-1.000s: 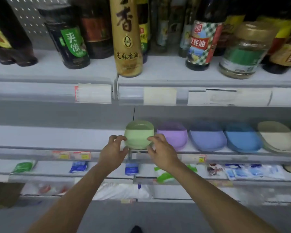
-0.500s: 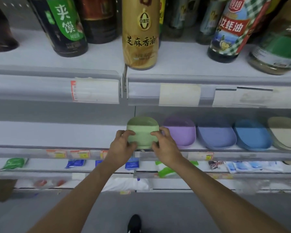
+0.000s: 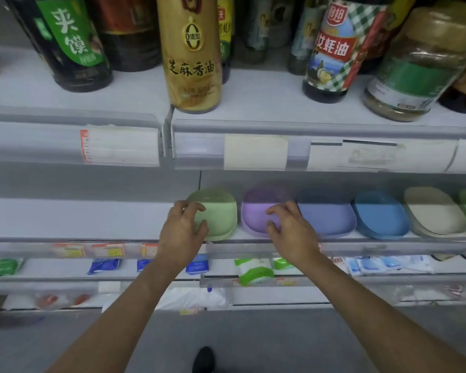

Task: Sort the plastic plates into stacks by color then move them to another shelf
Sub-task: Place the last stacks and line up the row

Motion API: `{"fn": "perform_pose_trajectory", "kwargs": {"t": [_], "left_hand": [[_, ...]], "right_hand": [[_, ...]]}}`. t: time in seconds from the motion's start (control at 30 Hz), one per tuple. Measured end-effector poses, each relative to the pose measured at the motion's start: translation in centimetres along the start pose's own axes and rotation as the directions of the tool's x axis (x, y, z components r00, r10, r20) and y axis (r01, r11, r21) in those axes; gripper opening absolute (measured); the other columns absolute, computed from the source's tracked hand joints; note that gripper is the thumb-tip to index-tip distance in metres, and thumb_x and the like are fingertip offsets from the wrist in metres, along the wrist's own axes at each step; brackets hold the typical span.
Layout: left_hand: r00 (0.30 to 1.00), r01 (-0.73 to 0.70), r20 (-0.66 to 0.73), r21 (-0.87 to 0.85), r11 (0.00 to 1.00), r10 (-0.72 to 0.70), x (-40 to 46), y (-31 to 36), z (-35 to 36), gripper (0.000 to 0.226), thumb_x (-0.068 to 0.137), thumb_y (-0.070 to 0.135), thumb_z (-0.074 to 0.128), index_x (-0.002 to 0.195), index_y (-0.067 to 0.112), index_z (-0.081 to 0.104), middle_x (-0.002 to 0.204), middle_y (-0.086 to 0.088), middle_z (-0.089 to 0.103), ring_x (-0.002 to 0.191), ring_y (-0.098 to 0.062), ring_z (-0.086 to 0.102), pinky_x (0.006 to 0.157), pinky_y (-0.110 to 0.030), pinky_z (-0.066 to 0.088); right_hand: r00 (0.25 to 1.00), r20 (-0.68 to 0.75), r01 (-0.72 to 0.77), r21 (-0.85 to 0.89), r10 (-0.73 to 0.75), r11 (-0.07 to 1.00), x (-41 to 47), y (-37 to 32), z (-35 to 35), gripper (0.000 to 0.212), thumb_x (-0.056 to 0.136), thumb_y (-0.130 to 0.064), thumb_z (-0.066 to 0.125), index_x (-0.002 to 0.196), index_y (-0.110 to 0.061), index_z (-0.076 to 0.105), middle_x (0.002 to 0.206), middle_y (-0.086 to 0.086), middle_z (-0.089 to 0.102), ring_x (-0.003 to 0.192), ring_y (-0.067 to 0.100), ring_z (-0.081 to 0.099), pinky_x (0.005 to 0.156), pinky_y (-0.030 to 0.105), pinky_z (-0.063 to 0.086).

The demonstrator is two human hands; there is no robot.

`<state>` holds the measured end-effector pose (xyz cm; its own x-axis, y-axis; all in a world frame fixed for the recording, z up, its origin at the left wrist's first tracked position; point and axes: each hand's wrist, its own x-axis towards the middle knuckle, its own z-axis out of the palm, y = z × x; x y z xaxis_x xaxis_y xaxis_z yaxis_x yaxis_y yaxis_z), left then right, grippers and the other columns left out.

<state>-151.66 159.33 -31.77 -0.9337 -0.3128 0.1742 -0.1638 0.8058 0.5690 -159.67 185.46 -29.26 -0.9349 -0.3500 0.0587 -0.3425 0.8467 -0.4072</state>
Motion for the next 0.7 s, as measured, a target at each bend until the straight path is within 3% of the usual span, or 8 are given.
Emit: {"fn": "perform_pose_trajectory", "kwargs": {"t": [0.1, 0.23, 0.37, 0.57, 0.7], "left_hand": [[0.974, -0.223, 0.043, 0.085, 0.971, 0.220, 0.8, 4.1, 2.2, 0.032, 0.084, 0.025, 0.066, 0.116, 0.018, 0.066, 0.119, -0.010, 0.060, 0.099, -0.034, 0.062, 0.080, -0.043, 0.055], [0.923, -0.367, 0.197, 0.187, 0.911, 0.331, 1.5, 8.3, 5.4, 0.038, 0.084, 0.028, 0.062, 0.122, 0.024, 0.066, 0.119, -0.004, 0.064, 0.105, -0.031, 0.060, 0.081, -0.042, 0.046], [0.902, -0.388, 0.308, 0.271, 0.881, 0.302, 1.0, 8.6, 7.2, 0.041, 0.086, 0.036, 0.054, 0.125, 0.030, 0.064, 0.119, 0.002, 0.067, 0.109, -0.027, 0.057, 0.083, -0.042, 0.041], [0.901, -0.414, 0.268, 0.285, 0.865, 0.342, -0.5, 8.3, 7.7, 0.041, 0.084, 0.038, 0.041, 0.115, 0.030, 0.067, 0.107, 0.006, 0.069, 0.100, -0.022, 0.062, 0.084, -0.045, 0.044], [0.916, -0.378, 0.245, 0.268, 0.886, 0.317, -0.4, 8.2, 7.9, 0.035, 0.083, 0.036, 0.051, 0.113, 0.030, 0.067, 0.107, 0.006, 0.068, 0.101, -0.022, 0.063, 0.092, -0.050, 0.045]], "right_hand": [[0.997, -0.022, -0.081, -0.037, 0.080, 0.996, -0.2, 2.9, -0.8, 0.027, 0.100, -0.032, 0.056, 0.124, -0.023, 0.063, 0.129, 0.000, 0.050, 0.096, 0.028, 0.066, 0.078, 0.038, 0.053], [0.992, 0.039, -0.116, -0.053, 0.118, 0.992, -0.1, 3.8, -0.5, 0.035, 0.100, -0.031, 0.055, 0.134, -0.025, 0.059, 0.137, 0.002, 0.049, 0.107, 0.031, 0.065, 0.086, 0.040, 0.053], [0.990, 0.061, -0.131, 0.041, 0.129, 0.991, 0.1, 3.8, 0.0, 0.044, 0.096, -0.022, 0.057, 0.141, -0.022, 0.055, 0.143, 0.005, 0.049, 0.116, 0.033, 0.062, 0.094, 0.041, 0.052], [0.989, 0.081, -0.131, 0.106, 0.123, 0.986, 0.0, 4.7, 0.2, 0.046, 0.094, -0.019, 0.057, 0.140, -0.020, 0.054, 0.141, 0.005, 0.051, 0.117, 0.032, 0.061, 0.096, 0.044, 0.052], [0.987, 0.095, -0.138, 0.123, 0.126, 0.983, 0.0, 4.6, 0.3, 0.045, 0.095, -0.018, 0.056, 0.140, -0.021, 0.053, 0.135, 0.006, 0.050, 0.111, 0.033, 0.061, 0.093, 0.044, 0.053]]}}
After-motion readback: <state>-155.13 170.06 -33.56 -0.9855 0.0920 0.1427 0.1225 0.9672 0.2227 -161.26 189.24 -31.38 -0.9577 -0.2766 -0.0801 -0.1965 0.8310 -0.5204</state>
